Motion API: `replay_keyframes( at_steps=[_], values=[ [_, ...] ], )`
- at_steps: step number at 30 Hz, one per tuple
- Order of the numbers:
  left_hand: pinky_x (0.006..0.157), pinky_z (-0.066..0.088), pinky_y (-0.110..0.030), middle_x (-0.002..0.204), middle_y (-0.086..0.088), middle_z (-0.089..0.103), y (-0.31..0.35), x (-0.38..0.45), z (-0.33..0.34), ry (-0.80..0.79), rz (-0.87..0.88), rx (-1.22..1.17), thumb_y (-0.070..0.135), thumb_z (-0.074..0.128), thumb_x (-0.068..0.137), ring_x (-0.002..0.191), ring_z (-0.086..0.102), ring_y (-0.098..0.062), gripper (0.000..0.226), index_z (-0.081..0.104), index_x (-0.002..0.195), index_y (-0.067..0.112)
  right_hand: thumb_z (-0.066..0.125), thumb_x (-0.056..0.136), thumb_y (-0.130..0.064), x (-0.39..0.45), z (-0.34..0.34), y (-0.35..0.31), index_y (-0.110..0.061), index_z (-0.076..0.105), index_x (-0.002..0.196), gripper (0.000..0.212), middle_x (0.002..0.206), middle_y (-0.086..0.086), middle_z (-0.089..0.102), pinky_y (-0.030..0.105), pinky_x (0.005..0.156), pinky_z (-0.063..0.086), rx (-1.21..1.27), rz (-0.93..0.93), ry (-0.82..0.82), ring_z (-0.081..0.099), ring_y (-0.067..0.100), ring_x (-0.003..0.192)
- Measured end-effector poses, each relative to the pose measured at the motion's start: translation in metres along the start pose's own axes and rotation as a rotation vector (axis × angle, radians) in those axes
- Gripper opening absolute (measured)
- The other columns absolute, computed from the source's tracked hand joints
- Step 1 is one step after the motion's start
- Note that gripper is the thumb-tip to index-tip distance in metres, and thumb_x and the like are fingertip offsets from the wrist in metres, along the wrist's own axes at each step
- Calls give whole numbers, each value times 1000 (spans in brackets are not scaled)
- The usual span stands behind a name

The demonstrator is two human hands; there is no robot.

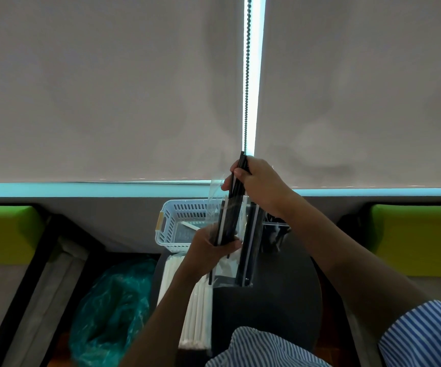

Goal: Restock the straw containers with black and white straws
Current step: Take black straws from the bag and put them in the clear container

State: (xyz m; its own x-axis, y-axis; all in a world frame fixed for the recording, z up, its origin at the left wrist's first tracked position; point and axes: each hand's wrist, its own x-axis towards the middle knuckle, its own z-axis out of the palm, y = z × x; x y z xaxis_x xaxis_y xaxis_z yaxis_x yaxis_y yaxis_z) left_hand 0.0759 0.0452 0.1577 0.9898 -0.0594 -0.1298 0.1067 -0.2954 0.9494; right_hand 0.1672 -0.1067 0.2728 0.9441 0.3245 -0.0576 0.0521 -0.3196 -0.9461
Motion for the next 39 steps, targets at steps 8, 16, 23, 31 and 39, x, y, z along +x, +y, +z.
replay_keyframes(
  at_steps=[8,16,23,31,39],
  values=[
    [71,57,-19,81,1,75,1,-3,-1,12,-15,-7,7,76,86,77,73,-9,12,70,94,12,35,104,1,6,-1,-1,-5,52,101,19,79,11,62,31,78,52,211,-23,87,69,24,80],
    [65,53,-16,75,1,70,5,-3,0,-5,-20,30,8,76,86,65,68,-1,12,69,95,5,52,103,-12,-1,0,0,1,51,114,18,91,14,65,35,86,57,157,-96,-44,71,20,84],
    [65,55,-16,78,-8,72,4,-4,-1,21,-18,6,9,76,86,67,69,-9,12,69,94,4,44,101,3,1,2,2,-4,51,103,10,80,13,55,33,76,59,251,-81,34,62,24,74],
    [72,56,-17,86,-10,74,-1,-4,-2,4,11,27,9,75,87,75,71,-9,11,69,95,4,41,102,4,5,0,2,-6,51,102,14,78,12,57,26,69,56,291,-84,92,64,24,71],
    [78,59,-24,87,-7,76,-14,-9,-3,5,-51,-35,8,79,84,83,75,-18,16,70,97,10,40,102,4,15,-20,-9,-8,50,97,17,77,12,55,26,67,55,342,-141,177,59,28,71]
  ],
)
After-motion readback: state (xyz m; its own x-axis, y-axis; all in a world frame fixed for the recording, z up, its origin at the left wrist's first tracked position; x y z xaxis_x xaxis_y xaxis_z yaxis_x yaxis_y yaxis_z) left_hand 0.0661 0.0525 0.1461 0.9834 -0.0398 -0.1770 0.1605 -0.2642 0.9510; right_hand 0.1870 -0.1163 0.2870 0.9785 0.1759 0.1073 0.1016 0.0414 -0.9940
